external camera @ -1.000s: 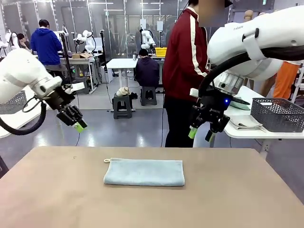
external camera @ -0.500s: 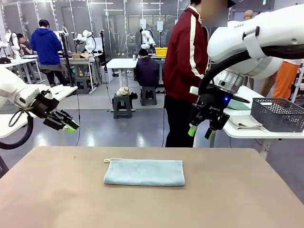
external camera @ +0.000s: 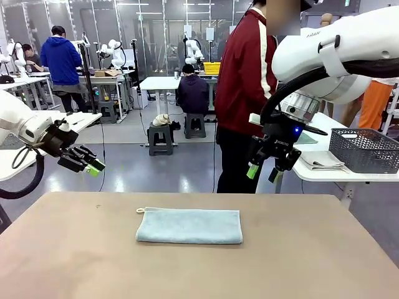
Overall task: Fold the towels and place them in the basket.
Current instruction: When a person lays out a Towel with hook on the table, fold it in half twice.
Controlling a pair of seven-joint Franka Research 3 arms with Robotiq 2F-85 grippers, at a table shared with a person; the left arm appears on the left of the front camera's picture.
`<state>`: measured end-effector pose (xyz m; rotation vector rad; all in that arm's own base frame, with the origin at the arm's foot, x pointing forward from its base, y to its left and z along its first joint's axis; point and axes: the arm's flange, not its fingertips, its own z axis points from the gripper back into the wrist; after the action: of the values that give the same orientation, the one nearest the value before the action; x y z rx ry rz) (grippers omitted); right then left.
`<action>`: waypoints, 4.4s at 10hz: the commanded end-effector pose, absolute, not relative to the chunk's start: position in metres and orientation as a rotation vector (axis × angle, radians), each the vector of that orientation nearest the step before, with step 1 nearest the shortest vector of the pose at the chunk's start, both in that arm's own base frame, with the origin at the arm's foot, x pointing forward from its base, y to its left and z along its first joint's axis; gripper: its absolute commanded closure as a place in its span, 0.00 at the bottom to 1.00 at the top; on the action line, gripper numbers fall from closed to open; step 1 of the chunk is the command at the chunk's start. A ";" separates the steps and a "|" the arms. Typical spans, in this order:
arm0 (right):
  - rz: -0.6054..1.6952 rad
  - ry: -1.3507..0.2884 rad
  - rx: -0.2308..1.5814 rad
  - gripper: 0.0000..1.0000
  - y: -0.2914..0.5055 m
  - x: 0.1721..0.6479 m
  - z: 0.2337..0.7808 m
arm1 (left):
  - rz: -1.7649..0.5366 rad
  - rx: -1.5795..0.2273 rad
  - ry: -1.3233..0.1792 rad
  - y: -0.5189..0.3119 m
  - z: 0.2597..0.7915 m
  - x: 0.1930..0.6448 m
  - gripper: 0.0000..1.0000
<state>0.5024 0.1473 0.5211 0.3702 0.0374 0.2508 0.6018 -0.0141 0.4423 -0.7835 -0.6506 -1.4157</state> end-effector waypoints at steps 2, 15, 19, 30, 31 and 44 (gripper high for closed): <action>0.075 -0.078 0.281 0.28 0.171 0.490 0.495 | -1.426 -0.784 -0.650 -0.013 0.442 0.606 0.46; -0.078 -0.178 0.143 0.28 0.194 0.476 0.423 | -1.426 -0.784 -0.650 -0.013 0.442 0.606 0.46; -0.146 -0.256 0.140 0.28 0.224 0.476 0.378 | -1.426 -0.784 -0.650 -0.013 0.442 0.606 0.46; -0.184 -0.346 0.066 0.28 0.256 0.514 0.312 | -1.426 -0.784 -0.650 -0.013 0.442 0.606 0.46; -0.181 -0.345 0.050 0.28 0.258 0.516 0.309 | -1.426 -0.784 -0.650 -0.013 0.442 0.606 0.46; -0.184 -0.304 0.014 0.48 0.260 0.528 0.282 | -1.426 -0.784 -0.650 -0.013 0.442 0.606 0.46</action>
<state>0.5277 0.2535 0.2879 0.0362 -0.2864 -0.1424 0.6026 -0.0125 0.4418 -0.7817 -0.6502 -1.4136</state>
